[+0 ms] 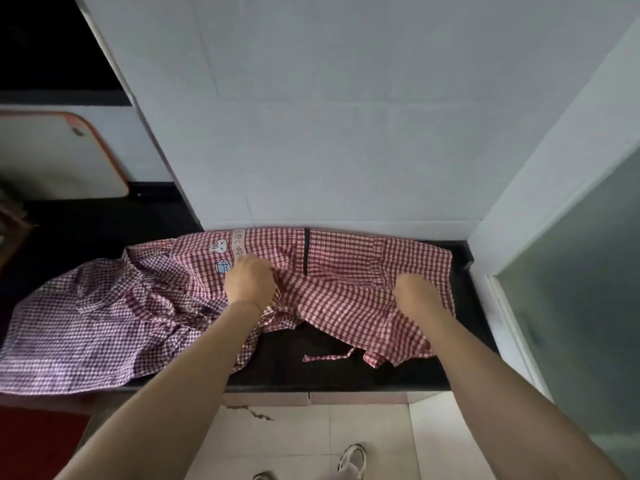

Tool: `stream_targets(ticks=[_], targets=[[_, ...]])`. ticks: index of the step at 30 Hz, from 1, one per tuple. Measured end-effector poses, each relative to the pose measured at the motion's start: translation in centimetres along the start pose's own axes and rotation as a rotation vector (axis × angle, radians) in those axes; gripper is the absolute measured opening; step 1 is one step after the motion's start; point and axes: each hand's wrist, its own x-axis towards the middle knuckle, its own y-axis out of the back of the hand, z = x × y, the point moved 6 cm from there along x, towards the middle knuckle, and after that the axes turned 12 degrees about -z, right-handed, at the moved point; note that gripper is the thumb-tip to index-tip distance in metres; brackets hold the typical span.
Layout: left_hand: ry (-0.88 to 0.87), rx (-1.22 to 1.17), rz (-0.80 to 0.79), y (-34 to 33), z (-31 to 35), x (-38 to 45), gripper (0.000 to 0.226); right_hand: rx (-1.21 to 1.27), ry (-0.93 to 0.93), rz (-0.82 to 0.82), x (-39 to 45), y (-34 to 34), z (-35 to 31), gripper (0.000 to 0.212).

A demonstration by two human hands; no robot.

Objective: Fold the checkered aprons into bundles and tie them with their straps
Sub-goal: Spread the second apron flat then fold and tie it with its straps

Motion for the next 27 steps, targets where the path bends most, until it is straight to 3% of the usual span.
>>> stream_targets(ticks=[2,5,6,8,10,12,14,19,22,25,27], targets=[[-0.001,-0.082,-0.006,1.8,0.6,0.1,0.028,0.192,0.101,-0.08,-1.0,0.8,-1.2,0.041],[-0.084,-0.301,0.013,4.7,3.0,-0.1,0.027,0.282,0.119,-0.187,-2.5,-0.8,-4.5,0.129],[-0.12,-0.412,0.014,5.5,4.0,-0.2,0.024,0.272,0.133,-0.162,-2.4,-1.6,-5.7,0.14],[-0.197,-0.641,0.019,6.8,5.7,-0.7,0.02,0.202,0.105,-0.006,-2.6,-2.1,-7.8,0.129],[-0.235,-0.691,0.053,7.9,6.2,-1.0,0.02,0.117,0.047,0.2,-2.8,-0.9,-8.7,0.072],[-0.207,-0.589,0.129,8.9,5.5,-1.0,0.019,0.064,-0.015,0.242,-2.9,0.4,-7.7,0.022],[-0.156,-0.493,0.159,9.0,4.1,-0.6,0.019,0.005,-0.119,0.187,-2.7,1.0,-4.8,0.022],[-0.044,-0.286,0.0,7.0,2.2,0.4,0.019,0.083,-0.261,0.171,-2.1,5.6,1.4,0.033],[0.022,-0.115,0.099,9.0,3.3,1.1,0.02,0.243,-0.245,0.17,-0.8,10.5,1.8,0.033],[0.005,-0.38,0.295,12.5,4.8,1.7,0.023,0.398,-0.102,0.43,-0.7,15.9,0.2,0.031],[-0.119,-0.601,0.433,13.4,6.0,2.0,0.028,0.457,0.126,0.651,-1.5,17.5,-1.9,0.047]])
